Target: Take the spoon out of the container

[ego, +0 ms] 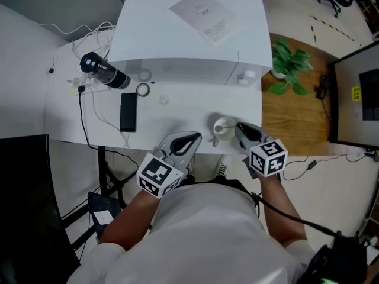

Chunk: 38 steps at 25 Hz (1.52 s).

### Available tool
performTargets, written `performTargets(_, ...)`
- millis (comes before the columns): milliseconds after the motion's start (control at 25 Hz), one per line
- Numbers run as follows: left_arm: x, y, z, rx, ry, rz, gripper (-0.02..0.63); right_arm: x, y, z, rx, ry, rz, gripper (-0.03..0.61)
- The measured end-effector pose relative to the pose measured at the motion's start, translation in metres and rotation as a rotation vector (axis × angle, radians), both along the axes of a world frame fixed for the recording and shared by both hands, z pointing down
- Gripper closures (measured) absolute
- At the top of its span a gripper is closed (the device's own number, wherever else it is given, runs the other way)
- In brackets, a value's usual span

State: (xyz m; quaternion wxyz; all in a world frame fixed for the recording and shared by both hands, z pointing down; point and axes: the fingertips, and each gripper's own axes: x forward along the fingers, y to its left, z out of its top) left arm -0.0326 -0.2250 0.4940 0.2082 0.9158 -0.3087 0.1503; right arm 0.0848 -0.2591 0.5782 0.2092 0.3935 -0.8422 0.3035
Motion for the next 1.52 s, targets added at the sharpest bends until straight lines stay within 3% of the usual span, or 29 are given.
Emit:
performTargets(560, 0.005, 0.006, -0.021, 0.064, 0.016, 0.029, 0.609, 0.007, 0.005, -0.063, 0.122, -0.031, 0.03, 0.522)
performTargets(1080, -0.003, 0.007, -0.072, 0.148, 0.082, 0.008, 0.609, 0.007, 0.037, -0.173, 0.31, -0.12, 0.002, 0.522)
performTargets(1520, -0.002, 0.029, -0.082, 0.17, 0.094, 0.011, 0.609, 0.007, 0.065, -0.179, 0.31, -0.166, 0.017, 0.523)
